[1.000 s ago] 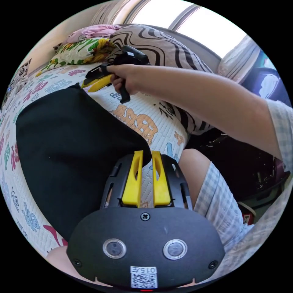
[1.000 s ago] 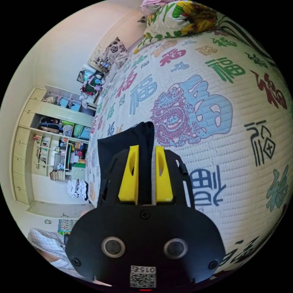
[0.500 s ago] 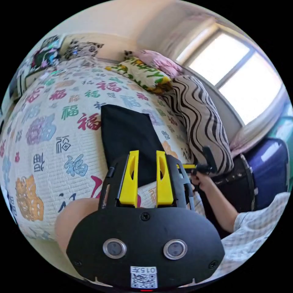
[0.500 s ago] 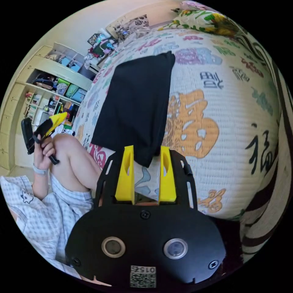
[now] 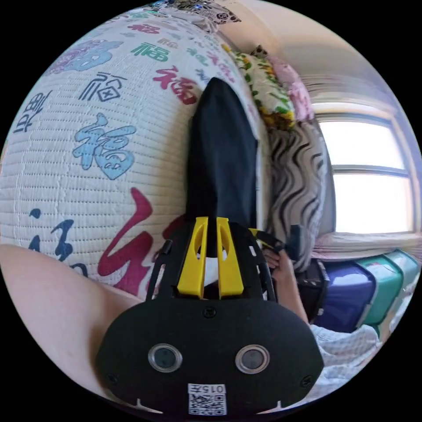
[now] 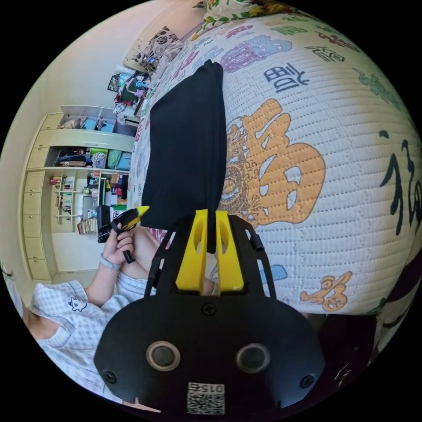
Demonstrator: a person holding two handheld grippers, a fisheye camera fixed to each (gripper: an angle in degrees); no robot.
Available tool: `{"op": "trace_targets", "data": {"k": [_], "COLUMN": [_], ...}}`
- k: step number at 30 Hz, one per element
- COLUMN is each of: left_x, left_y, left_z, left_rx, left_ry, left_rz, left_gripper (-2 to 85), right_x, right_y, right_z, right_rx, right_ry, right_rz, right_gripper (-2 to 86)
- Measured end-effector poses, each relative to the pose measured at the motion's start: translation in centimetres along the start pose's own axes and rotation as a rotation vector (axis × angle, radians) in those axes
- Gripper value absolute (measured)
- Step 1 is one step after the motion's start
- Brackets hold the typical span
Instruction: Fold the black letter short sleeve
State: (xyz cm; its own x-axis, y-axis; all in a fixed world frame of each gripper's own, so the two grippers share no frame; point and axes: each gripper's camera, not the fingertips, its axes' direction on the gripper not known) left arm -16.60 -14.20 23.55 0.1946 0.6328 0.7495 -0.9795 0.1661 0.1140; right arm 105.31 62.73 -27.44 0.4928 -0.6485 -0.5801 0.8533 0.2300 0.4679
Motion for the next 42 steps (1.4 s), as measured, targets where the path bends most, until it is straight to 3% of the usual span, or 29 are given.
{"op": "trace_targets", "data": {"k": [2,5,10,12,15,17,20,24,28,33,35,38,42], "left_x": [0.9,1.8,-1.2,-2.3,-0.7,1.3,1.1,-1.7,-6.1,-10.5,-13.2,-15.6,-17.8], "left_y": [0.8,2.4,4.8,4.9,3.4,0.0,-7.0,-15.3,-21.6,-23.6,-24.3,-24.8,-25.7], "left_z": [-3.2,-6.4,-3.8,-4.1,-7.2,-9.2,-8.7,-5.5,-0.5,1.5,0.9,0.6,-0.9], "left_rx": [0.032,-0.006,-0.268,-0.264,-0.139,-0.011,0.082,0.103,0.043,0.008,0.002,-0.012,-0.010], "left_ry": [0.119,0.123,-0.076,0.008,0.007,-0.093,-0.178,-0.171,-0.203,-0.067,0.046,0.148,0.231], "left_rz": [0.049,0.119,0.134,0.122,0.229,0.373,0.426,0.371,0.307,0.265,0.218,0.199,0.187], "left_gripper": [2.2,2.0,3.2,4.0,6.1,8.7,11.0,11.6,11.7,4.9,3.3,4.2,7.8], "right_x": [-0.9,-2.0,-2.3,-1.1,-1.2,-2.3,-3.4,-4.0,-3.8,-1.7,0.7,3.0,3.6], "right_y": [0.7,2.6,5.4,5.0,3.1,0.2,-4.8,-10.8,-15.7,-18.1,-18.0,-17.3,-16.4], "right_z": [-1.5,-3.6,-2.8,-2.7,-5.5,-7.1,-7.4,-5.9,-3.3,-2.7,-3.4,-4.0,-5.5], "right_rx": [0.028,0.024,-0.110,-0.133,0.001,0.095,0.168,0.186,0.169,0.171,0.180,0.191,0.224], "right_ry": [-0.011,-0.131,-0.001,0.086,0.036,0.094,0.122,0.082,0.204,0.123,-0.017,-0.146,-0.143], "right_rz": [-0.009,-0.017,-0.021,0.026,-0.018,-0.072,-0.096,-0.098,-0.077,-0.025,0.029,0.030,-0.082], "right_gripper": [3.1,3.0,4.8,5.4,6.3,7.4,8.5,9.1,8.5,3.0,2.1,2.4,5.4]}}
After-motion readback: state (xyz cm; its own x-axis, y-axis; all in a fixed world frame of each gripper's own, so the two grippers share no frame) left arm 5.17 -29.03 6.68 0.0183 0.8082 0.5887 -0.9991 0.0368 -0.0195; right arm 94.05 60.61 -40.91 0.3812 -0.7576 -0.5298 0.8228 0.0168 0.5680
